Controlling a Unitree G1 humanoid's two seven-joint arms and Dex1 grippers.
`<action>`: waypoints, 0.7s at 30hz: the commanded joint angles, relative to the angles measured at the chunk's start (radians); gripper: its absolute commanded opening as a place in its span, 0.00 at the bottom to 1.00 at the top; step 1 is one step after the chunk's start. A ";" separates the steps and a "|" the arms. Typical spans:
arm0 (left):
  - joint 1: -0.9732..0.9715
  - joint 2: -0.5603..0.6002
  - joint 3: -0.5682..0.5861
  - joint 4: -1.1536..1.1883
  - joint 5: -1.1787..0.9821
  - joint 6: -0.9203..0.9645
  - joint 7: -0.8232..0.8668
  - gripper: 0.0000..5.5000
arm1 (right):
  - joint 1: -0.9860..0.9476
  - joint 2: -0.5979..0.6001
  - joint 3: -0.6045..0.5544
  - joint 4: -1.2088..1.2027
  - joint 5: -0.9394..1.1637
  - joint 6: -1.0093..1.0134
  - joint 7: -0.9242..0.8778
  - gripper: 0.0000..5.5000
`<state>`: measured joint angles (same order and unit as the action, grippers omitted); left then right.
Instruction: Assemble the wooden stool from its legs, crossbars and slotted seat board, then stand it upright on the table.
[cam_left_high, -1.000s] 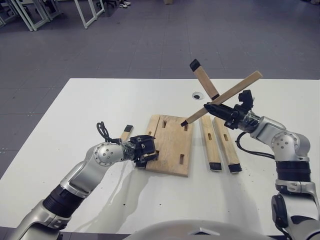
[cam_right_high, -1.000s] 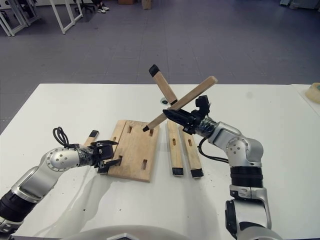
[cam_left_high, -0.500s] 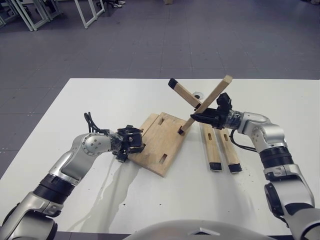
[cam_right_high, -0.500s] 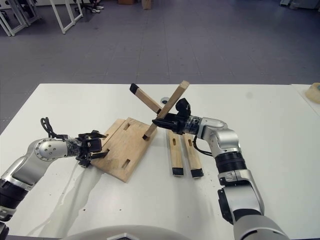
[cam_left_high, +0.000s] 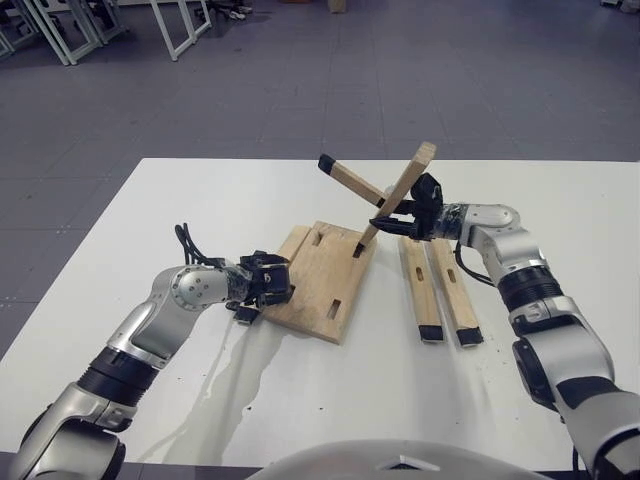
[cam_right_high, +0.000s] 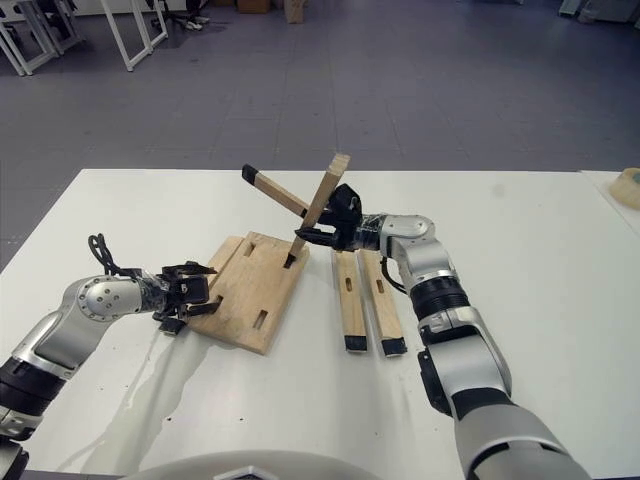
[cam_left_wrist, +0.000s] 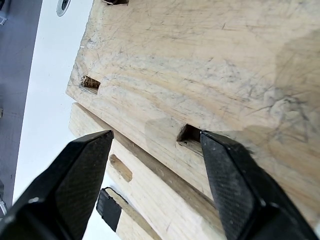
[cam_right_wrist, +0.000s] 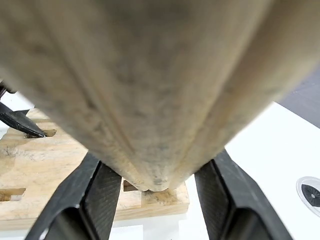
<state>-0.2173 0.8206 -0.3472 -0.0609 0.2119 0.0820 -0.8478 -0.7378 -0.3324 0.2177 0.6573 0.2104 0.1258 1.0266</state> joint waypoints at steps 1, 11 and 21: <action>0.038 -0.027 -0.029 0.002 0.017 0.024 -0.018 0.58 | 0.104 0.023 0.079 0.019 -0.070 0.077 0.022 0.37; 0.046 -0.047 -0.028 0.003 0.030 0.030 -0.015 0.58 | 0.157 -0.024 0.069 -0.118 -0.003 0.262 0.080 0.37; 0.048 -0.082 -0.030 -0.025 0.044 0.053 -0.012 0.58 | 0.125 0.005 0.099 0.109 -0.085 0.260 -0.038 0.37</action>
<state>-0.2007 0.7780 -0.3365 -0.0843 0.2596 0.1245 -0.8458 -0.7385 -0.3470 0.2445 0.6450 0.2428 0.3031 1.0705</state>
